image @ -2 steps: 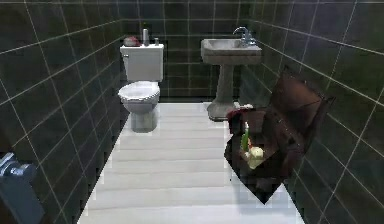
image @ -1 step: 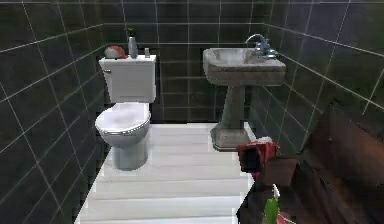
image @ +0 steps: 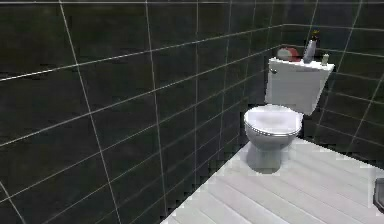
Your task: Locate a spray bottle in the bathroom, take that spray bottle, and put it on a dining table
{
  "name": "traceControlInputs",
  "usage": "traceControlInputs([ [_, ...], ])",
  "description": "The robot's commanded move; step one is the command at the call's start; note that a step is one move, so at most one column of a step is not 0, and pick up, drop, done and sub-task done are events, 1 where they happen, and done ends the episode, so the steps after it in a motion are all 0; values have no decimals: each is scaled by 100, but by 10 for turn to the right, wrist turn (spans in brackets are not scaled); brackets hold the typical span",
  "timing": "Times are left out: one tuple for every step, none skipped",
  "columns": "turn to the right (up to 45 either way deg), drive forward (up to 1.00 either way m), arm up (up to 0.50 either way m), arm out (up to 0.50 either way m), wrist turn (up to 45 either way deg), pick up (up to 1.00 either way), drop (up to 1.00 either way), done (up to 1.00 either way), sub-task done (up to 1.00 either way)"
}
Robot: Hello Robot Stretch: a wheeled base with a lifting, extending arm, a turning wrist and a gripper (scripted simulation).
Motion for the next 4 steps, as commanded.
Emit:
traceControlInputs([
  [-150, 0, 0, 0, 0, 0, 0, 0, 0],
  [450, 0, 0, 0, 0, 0, 0, 0, 0],
  [90, 0, 0, 0, 0, 0, 0, 0, 0],
  [0, 40, 0, 0, 0, 0, 0, 0, 0],
])
